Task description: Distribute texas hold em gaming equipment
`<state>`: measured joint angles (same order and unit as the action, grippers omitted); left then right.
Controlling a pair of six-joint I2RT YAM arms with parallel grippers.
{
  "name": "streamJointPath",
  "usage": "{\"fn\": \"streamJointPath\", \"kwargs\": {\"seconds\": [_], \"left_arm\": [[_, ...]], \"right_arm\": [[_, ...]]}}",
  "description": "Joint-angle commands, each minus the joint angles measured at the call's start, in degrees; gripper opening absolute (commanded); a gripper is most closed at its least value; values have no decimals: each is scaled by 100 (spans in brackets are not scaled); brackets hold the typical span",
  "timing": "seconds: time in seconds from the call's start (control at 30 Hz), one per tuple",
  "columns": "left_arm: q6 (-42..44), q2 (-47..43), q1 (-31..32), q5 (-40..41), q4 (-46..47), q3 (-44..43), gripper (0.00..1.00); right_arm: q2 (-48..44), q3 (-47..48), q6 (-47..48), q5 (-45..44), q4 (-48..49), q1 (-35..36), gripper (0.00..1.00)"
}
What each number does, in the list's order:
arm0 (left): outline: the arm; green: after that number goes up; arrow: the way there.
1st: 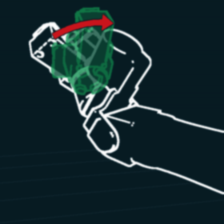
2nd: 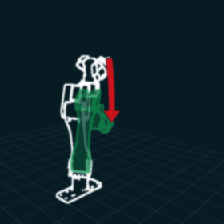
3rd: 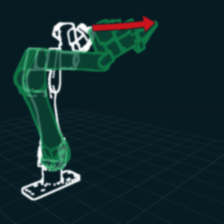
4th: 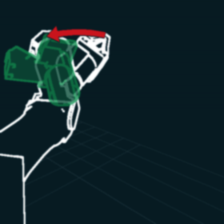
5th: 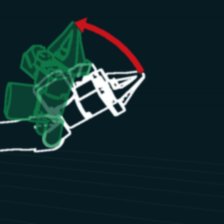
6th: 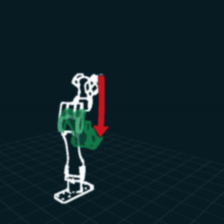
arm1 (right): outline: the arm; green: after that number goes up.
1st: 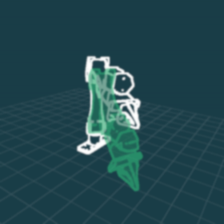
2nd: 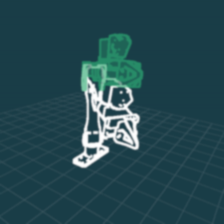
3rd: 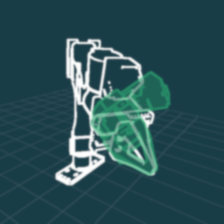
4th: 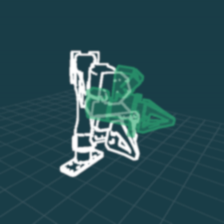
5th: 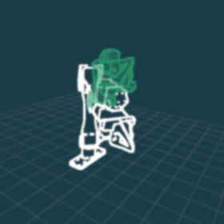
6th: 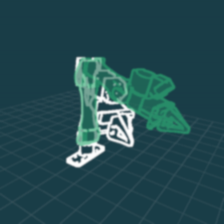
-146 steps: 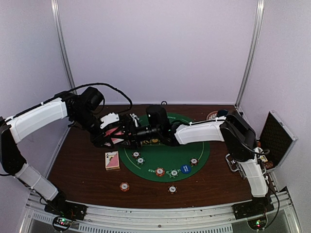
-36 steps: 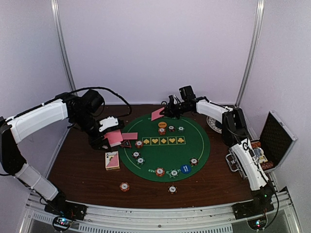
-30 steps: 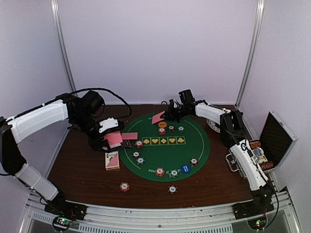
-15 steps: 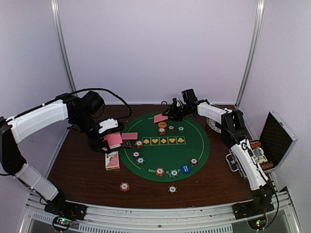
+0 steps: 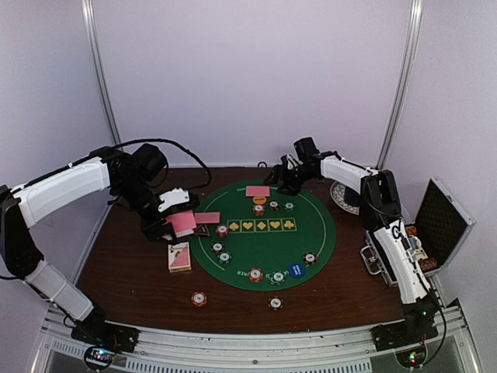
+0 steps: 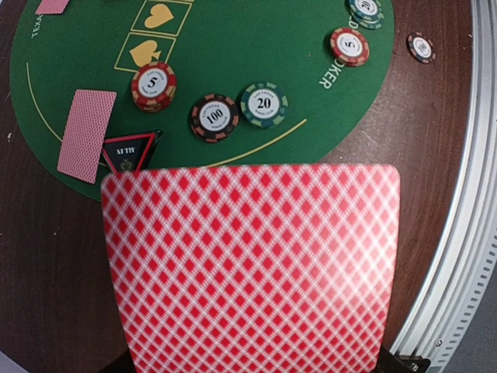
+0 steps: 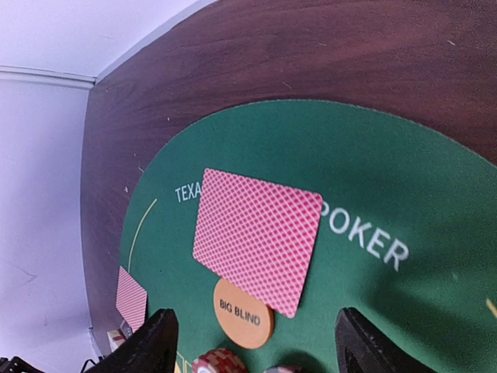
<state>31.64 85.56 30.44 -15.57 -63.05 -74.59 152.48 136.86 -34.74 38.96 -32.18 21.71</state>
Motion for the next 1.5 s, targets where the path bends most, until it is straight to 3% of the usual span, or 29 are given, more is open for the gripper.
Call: {"fn": "streamJointPath", "kwargs": {"seconds": [0.0,0.3,0.53,0.83,1.47], "left_arm": [[91,112,15,-131,74,-211,0],[55,132,16,-115,286,-117,0],[-109,180,16,-185,374,-192,0],[-254,277,17,-235,466,-336,0],[-288,405,21,-313,468,-503,0]], "right_arm": [[-1139,-716,451,-449,-302,-36,77],[-3460,-3823,11,-110,1346,675,83],[-4361,-5429,-1017,391,2933,1638,83],[-3900,-5297,-1950,1046,4113,2479,82],[-3121,-4642,-2478,1586,4723,2784,82]]}}
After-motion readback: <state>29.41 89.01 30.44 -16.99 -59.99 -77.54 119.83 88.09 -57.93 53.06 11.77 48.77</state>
